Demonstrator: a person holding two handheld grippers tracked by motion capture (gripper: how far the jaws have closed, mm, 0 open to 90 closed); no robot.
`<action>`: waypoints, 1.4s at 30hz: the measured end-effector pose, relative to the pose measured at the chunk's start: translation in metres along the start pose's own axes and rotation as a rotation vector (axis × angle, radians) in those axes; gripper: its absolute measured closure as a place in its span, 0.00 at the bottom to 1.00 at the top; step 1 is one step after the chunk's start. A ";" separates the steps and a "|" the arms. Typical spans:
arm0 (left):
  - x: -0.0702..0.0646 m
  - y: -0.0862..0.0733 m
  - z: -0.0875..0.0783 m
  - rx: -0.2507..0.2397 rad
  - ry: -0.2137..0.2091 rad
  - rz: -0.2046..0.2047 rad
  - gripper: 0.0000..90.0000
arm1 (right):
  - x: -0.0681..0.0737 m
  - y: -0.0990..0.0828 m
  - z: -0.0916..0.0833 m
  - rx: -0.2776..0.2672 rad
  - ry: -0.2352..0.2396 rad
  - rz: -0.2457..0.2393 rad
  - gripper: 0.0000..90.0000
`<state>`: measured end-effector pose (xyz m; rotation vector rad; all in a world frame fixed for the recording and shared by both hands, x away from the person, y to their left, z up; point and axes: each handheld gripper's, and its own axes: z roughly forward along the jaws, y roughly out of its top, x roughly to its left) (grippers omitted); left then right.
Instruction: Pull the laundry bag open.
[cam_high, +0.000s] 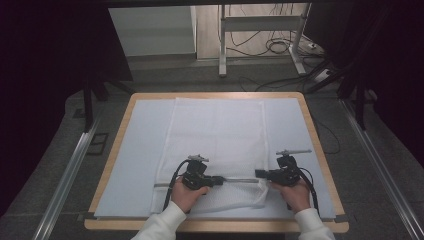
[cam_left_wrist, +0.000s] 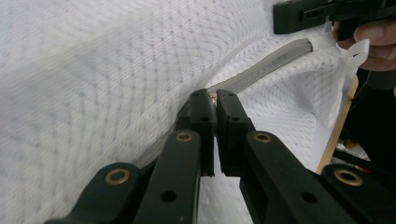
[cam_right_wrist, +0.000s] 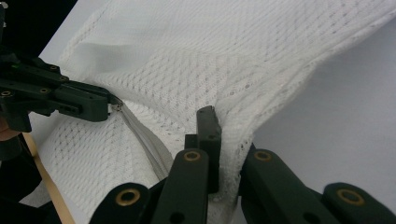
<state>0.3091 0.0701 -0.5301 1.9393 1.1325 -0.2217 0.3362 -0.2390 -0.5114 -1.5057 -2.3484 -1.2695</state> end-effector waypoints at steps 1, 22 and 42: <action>0.001 -0.001 -0.001 0.002 0.002 -0.003 0.97 | 0.000 0.000 0.000 0.000 0.001 0.000 0.99; 0.011 -0.011 -0.021 -0.041 0.011 -0.048 0.97 | 0.000 0.000 0.000 -0.002 0.001 -0.001 0.99; 0.018 -0.015 -0.035 -0.051 0.022 -0.060 0.97 | -0.002 -0.001 0.000 0.000 -0.006 0.006 0.99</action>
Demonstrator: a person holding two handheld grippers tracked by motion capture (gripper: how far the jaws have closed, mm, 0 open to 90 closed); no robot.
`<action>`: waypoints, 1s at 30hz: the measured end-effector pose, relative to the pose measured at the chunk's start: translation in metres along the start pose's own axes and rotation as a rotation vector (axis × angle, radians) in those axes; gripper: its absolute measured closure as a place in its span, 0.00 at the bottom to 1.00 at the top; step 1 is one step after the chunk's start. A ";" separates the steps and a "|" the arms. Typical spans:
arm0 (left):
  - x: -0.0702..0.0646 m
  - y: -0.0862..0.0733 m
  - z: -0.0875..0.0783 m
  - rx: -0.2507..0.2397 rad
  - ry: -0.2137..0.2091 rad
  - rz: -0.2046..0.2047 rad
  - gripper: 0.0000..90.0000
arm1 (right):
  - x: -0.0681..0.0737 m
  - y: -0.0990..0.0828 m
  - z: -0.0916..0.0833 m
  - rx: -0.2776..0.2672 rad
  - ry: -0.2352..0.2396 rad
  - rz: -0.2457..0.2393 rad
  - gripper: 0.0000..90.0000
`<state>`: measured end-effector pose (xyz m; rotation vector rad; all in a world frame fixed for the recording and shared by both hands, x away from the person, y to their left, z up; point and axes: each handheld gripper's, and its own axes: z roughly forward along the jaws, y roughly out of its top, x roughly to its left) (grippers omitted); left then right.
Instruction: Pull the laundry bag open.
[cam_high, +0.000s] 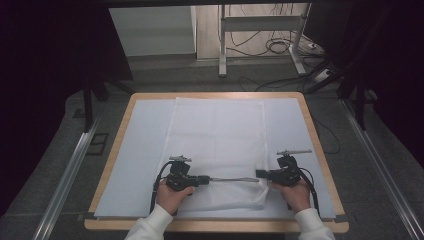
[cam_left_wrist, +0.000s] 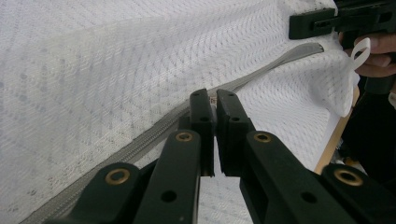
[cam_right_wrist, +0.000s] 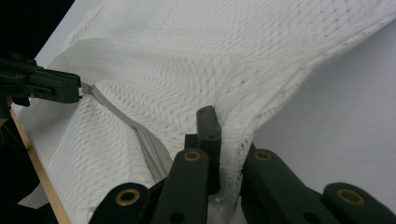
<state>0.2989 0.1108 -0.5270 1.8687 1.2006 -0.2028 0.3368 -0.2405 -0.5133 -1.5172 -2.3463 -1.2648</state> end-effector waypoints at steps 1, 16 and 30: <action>0.000 0.000 0.000 0.001 0.004 -0.002 0.97 | 0.000 0.000 0.000 0.001 0.000 -0.001 0.99; 0.005 -0.002 -0.007 -0.006 0.014 -0.011 0.97 | -0.001 -0.001 0.001 0.005 0.001 0.002 0.99; 0.014 -0.005 -0.017 -0.010 0.036 -0.018 0.97 | -0.002 -0.001 0.001 0.009 -0.008 0.000 0.99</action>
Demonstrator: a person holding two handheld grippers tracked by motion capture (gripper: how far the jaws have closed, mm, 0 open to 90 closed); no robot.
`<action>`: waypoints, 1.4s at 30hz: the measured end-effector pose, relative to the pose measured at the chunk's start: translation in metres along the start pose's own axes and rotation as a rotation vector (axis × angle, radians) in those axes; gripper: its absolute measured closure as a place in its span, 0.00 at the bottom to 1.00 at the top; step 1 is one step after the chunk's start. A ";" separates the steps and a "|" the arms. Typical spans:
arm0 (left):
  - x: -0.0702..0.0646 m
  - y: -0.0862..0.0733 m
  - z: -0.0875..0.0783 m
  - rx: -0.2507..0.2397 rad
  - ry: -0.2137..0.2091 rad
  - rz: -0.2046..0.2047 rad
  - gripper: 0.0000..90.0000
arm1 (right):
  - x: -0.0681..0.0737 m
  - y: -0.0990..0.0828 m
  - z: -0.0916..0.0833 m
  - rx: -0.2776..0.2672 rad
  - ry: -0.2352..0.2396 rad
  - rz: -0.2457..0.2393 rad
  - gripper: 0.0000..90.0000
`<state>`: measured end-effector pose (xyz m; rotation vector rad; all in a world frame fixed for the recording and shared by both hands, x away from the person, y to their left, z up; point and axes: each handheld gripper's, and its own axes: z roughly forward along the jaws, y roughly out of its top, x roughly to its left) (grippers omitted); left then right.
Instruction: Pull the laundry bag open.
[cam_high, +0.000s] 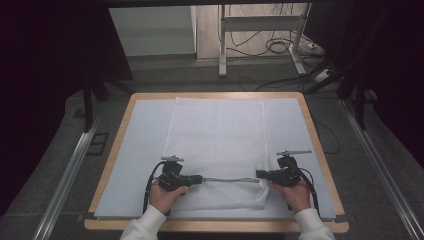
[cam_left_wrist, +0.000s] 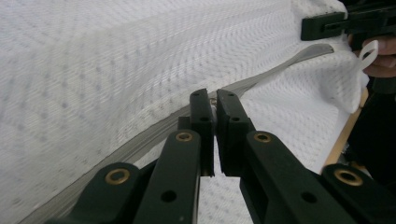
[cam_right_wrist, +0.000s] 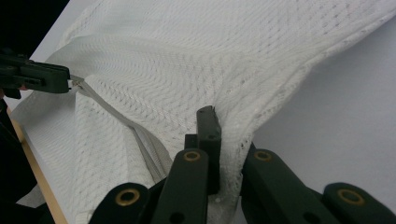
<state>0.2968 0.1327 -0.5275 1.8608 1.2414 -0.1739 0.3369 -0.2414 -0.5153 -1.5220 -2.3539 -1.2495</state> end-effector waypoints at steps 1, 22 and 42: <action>0.001 0.000 -0.001 -0.003 0.001 -0.002 0.97 | 0.000 0.000 0.000 0.000 -0.002 -0.001 0.99; 0.013 -0.004 -0.016 -0.011 0.002 -0.033 0.96 | 0.000 0.000 0.000 0.001 -0.006 -0.003 0.99; 0.025 -0.011 -0.031 -0.017 0.030 -0.050 0.97 | -0.001 0.000 0.000 0.001 -0.011 -0.008 0.99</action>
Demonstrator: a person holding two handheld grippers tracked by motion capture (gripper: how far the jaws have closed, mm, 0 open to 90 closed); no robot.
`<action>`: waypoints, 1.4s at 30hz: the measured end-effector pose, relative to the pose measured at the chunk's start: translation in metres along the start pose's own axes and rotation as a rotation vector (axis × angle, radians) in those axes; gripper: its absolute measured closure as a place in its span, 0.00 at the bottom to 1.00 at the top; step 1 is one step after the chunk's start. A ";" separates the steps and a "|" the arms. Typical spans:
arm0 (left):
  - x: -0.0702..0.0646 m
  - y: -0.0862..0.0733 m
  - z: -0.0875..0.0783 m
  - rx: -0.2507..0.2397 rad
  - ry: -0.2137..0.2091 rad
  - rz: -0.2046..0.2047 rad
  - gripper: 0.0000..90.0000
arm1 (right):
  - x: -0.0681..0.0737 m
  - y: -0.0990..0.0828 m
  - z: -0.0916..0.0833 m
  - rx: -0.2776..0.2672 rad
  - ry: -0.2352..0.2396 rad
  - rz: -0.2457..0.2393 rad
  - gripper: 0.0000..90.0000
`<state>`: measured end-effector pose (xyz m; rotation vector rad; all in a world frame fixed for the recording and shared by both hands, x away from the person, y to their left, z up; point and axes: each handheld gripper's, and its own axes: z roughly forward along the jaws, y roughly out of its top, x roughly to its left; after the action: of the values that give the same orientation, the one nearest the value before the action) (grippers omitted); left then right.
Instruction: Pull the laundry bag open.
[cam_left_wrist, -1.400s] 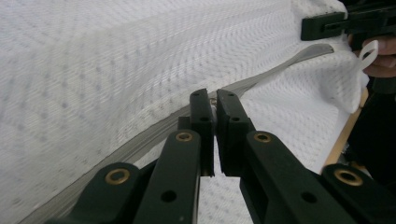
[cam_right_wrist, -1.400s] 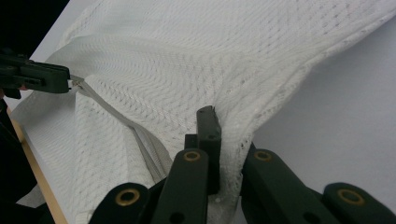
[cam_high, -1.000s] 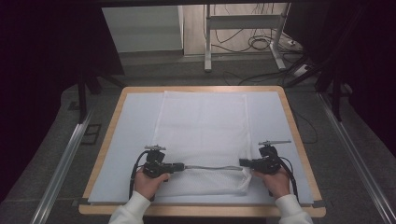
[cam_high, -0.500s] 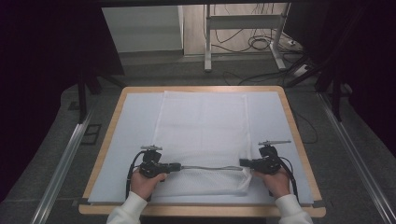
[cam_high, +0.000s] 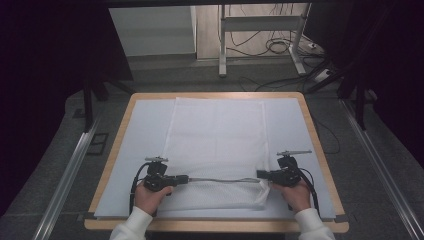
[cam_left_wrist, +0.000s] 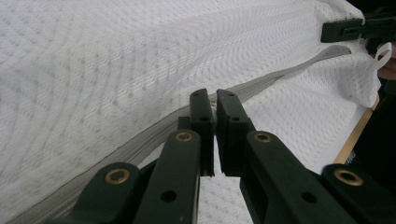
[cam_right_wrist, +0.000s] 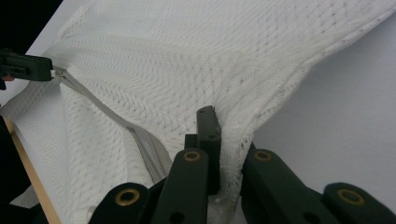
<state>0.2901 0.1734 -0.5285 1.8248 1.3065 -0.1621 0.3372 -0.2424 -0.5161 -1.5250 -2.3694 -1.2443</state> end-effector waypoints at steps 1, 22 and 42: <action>0.001 0.000 -0.002 -0.005 -0.001 -0.001 0.96 | 0.000 0.000 0.000 0.000 -0.001 0.000 0.99; 0.019 -0.010 -0.025 -0.031 0.035 -0.027 0.96 | 0.000 -0.001 0.001 -0.001 -0.003 -0.002 0.99; 0.039 -0.020 -0.052 -0.063 0.078 -0.051 0.96 | 0.000 -0.001 0.001 0.009 -0.012 -0.011 0.99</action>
<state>0.2724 0.2393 -0.5293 1.7608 1.3974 -0.0764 0.3367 -0.2416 -0.5176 -1.5237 -2.3908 -1.2276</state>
